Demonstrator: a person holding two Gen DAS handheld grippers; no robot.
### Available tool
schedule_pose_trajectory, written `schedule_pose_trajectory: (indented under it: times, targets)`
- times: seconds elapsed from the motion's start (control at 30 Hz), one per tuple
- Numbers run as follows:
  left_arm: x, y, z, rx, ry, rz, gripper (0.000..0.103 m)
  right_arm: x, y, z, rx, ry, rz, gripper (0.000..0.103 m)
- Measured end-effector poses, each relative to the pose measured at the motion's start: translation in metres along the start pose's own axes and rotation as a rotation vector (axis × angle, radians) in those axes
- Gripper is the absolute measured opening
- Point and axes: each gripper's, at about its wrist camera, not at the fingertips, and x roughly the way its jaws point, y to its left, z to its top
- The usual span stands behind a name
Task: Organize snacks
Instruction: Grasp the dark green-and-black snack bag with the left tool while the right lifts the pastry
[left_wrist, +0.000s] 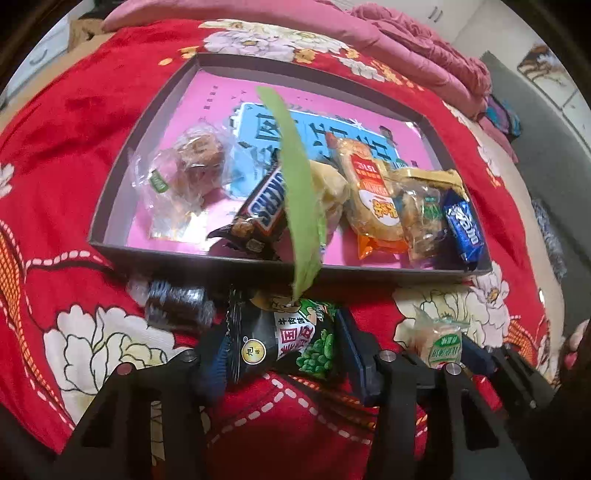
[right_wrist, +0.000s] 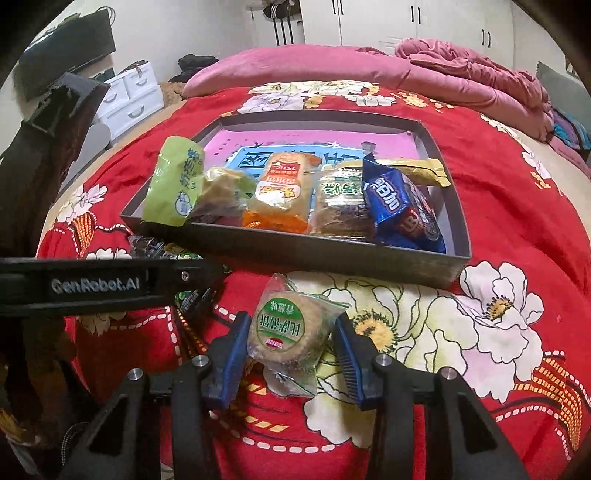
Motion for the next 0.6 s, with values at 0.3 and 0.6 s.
schedule_pose_trajectory:
  times: [0.3,0.6]
  targets:
    - [-0.007,0.006,-0.005,0.004,-0.015,-0.049,0.041,-0.003,-0.006,0.003,0.029,-0.021,0.036,0.045]
    - [-0.035,0.016,-0.012,0.019,-0.051,-0.088,0.039,-0.014,-0.006,0.009,0.035,-0.08,0.082,0.045]
